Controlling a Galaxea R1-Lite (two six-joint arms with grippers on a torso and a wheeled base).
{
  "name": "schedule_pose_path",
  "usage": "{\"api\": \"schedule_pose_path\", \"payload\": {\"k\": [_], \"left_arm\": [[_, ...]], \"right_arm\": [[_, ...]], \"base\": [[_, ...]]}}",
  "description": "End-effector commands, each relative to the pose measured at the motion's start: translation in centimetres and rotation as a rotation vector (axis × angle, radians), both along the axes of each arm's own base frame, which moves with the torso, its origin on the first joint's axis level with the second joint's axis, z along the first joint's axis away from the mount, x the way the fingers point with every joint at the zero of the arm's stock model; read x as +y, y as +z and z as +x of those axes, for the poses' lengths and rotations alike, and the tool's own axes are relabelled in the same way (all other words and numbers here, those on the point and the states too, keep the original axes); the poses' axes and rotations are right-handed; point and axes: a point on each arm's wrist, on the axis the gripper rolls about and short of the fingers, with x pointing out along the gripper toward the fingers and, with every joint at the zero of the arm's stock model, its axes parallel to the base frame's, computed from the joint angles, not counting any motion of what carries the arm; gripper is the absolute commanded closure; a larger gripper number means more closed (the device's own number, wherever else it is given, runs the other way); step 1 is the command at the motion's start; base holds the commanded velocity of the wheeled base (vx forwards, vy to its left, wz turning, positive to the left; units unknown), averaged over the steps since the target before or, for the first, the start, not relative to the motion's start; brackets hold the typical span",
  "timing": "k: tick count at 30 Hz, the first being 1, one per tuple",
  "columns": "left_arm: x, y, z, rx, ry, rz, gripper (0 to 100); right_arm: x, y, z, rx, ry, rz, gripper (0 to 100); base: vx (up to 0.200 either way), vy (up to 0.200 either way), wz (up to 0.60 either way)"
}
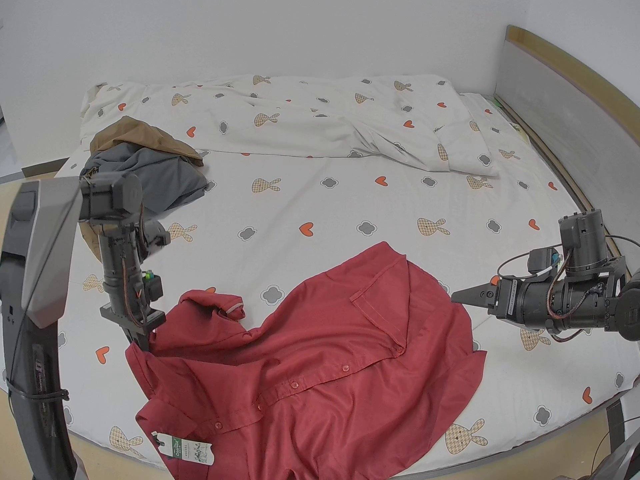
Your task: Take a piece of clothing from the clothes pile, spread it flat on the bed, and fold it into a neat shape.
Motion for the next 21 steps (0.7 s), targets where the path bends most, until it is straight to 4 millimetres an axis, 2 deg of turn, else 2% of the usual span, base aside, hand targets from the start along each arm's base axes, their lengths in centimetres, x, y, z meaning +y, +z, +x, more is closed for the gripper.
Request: {"api": "schedule_pose_path", "payload": {"k": [1,2,3,4,6,10,13,14,15,16,19,21], "left_arm": [[-0.7,9.5,-2.5,-0.450,-0.072,-0.046,100],[-0.7,12.0,-2.3,-0.660,-0.074,-0.057,100],[-0.7,10.0,-2.8,-0.711,-0.079,-0.060,100],[-0.6,9.0,-3.1,-0.735,-0.081,-0.061,100],[-0.4,3.8,-4.2,-0.878,-0.086,-0.066,100],[1.0,-4.8,-5.3,-1.068,-0.054,-0.036,100],[3.1,-9.3,-4.8,-1.095,0.013,0.061,100],[3.1,-9.3,-4.8,-1.095,0.013,0.061,100],[5.3,-11.3,-3.8,-1.103,0.082,0.144,100],[6.3,-11.9,-3.2,-1.108,0.108,0.168,100],[8.9,-12.6,-1.5,-1.131,0.179,0.206,100],[9.7,-12.4,-1.1,-1.134,0.215,0.212,100]], "right_arm": [[-0.1,-0.4,-0.2,0.014,0.004,0.000,0],[-0.1,-0.5,-0.3,0.020,0.004,-0.002,0],[-0.1,-0.7,-0.3,0.027,0.003,-0.003,0],[-0.1,-0.7,-0.3,0.026,0.006,-0.005,0],[-0.1,-0.8,-0.4,0.030,0.006,-0.004,0],[0.0,-1.0,-0.3,-0.005,0.008,0.008,0],[0.0,-1.2,-0.2,-0.012,0.010,0.013,0],[0.0,-1.2,-0.2,-0.012,0.010,0.013,0],[0.0,-1.4,-0.1,-0.006,0.010,0.011,0],[0.0,-1.4,0.0,-0.003,0.010,0.010,0],[0.0,-1.7,0.1,0.006,0.009,0.007,0],[0.0,-1.7,0.1,0.006,0.009,0.007,0]], "base": [[0.000,0.000,0.00],[0.000,0.000,0.00],[0.000,0.000,0.00],[0.000,0.000,0.00],[0.000,0.000,0.00],[0.000,0.000,0.00],[0.000,0.000,0.00],[0.000,0.000,0.00],[0.000,0.000,0.00],[0.000,0.000,0.00],[0.000,0.000,0.00],[0.000,0.000,0.00]]}}
